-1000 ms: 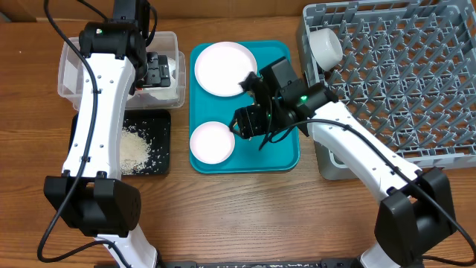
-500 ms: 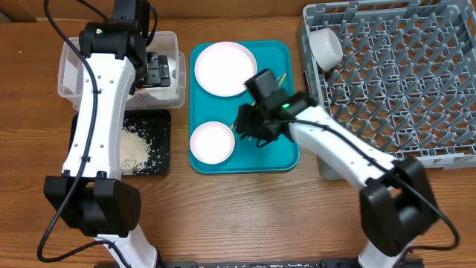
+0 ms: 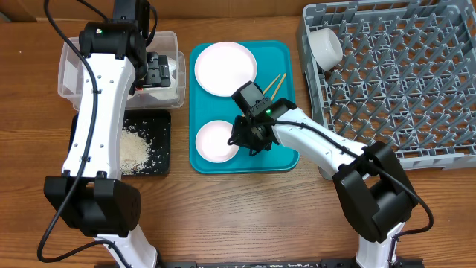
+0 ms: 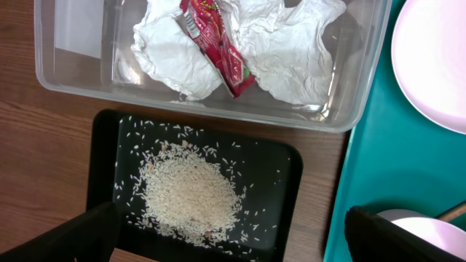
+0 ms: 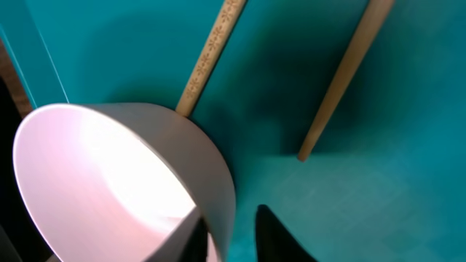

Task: Sort waste into correct bins and load items into the dishwasher
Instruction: 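Reach the right gripper to the pink bowl and grasp its rim, then carry the pink bowl into the dish rack and release it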

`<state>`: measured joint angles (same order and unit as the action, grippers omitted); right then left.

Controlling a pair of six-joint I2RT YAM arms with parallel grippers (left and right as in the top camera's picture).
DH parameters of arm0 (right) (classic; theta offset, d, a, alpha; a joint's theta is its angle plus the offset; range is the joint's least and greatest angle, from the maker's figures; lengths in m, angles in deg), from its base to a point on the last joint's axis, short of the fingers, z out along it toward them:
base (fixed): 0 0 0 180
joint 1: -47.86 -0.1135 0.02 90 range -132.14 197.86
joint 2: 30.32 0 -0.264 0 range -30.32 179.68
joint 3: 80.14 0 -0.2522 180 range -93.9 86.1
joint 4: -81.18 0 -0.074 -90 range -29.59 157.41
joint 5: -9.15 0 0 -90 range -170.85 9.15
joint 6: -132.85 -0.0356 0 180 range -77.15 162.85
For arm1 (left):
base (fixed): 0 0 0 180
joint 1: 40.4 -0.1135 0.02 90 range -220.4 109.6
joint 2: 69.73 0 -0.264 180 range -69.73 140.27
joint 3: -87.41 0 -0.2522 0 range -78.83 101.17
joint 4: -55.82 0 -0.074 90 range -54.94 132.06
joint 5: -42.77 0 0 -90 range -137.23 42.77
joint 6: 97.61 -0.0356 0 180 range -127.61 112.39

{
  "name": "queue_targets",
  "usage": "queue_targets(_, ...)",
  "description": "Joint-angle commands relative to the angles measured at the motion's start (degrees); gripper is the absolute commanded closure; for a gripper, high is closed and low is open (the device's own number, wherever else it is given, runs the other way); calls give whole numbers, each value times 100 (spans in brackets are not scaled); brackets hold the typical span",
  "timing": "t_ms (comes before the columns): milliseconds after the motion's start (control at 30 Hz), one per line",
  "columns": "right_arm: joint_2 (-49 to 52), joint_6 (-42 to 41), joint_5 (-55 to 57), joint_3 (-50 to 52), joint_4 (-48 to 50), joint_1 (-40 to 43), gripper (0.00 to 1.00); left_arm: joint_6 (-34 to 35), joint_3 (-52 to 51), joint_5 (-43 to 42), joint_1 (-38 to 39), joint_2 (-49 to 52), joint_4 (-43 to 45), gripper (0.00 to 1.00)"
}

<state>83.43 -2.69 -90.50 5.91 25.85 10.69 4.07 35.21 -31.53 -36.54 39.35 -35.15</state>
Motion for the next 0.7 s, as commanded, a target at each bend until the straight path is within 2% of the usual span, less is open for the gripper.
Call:
queue_targets(0, 28, -55, 63, 11, 15, -11, 90, 33, 120, 79, -20, -153, -11, 0)
queue_targets(33, 28, -55, 61, 11, 15, -11, 96, 33, 120, 79, -20, -153, -11, 0)
queue_targets(233, 11, -17, -35, -15, -13, 24, 96, 33, 120, 79, -20, -153, -11, 0)
queue_targets(367, -214, 321, -155, -131, -243, 223, 96, 33, 120, 79, -20, -153, -11, 0)
queue_targets(533, -1051, 1088, -39, -483, -627, 616, 96, 33, 120, 79, -20, -153, -11, 0)
queue_targets(667, -1996, 1600, 872, -929, -1362, 1027, 96, 33, 120, 79, -20, -153, -11, 0)
